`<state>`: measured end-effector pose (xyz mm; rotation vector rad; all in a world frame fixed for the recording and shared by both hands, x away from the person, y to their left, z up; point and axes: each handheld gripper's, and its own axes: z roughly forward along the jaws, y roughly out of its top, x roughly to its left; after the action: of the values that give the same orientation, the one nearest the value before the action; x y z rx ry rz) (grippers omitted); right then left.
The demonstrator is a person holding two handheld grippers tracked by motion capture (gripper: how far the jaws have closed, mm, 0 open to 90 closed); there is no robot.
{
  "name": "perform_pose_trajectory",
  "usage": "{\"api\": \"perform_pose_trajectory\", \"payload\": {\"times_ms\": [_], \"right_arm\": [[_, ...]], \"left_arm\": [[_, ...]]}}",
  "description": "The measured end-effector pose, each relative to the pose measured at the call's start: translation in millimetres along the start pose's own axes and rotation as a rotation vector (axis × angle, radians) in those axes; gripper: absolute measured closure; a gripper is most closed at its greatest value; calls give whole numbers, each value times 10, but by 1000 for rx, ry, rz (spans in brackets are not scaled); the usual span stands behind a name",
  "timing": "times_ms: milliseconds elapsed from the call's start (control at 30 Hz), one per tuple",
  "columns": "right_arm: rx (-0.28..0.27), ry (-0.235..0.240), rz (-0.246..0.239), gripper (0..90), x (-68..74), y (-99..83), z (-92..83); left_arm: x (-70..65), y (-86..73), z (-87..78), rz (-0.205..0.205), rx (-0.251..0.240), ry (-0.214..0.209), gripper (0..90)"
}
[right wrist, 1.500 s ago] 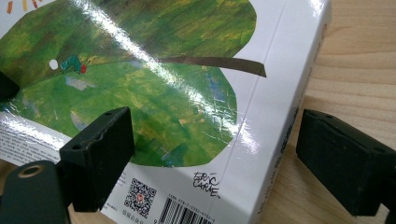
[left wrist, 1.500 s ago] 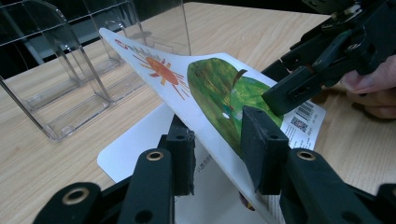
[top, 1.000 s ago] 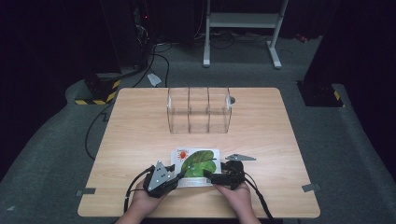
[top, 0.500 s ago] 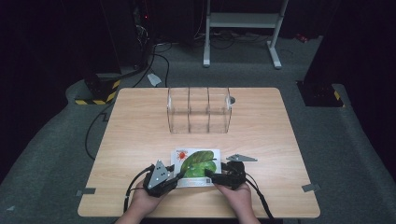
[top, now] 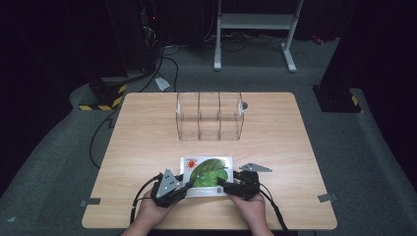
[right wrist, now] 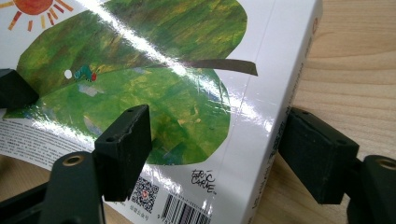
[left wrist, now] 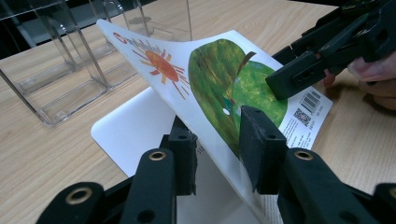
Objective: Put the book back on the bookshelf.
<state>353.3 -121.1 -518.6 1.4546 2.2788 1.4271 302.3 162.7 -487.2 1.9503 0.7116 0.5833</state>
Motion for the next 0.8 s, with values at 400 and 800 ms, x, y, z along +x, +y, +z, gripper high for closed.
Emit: {"api": "perform_pose_trajectory", "payload": {"times_ms": [400,800], "right_arm": [[-37,-13,-19,321,12,5,-54],[-96,-35,-46,349,49,30,-147]], "left_arm": [[9,-19,9,-4,-1,5,687],[27,-50,32,-9,18,11,689]]}}
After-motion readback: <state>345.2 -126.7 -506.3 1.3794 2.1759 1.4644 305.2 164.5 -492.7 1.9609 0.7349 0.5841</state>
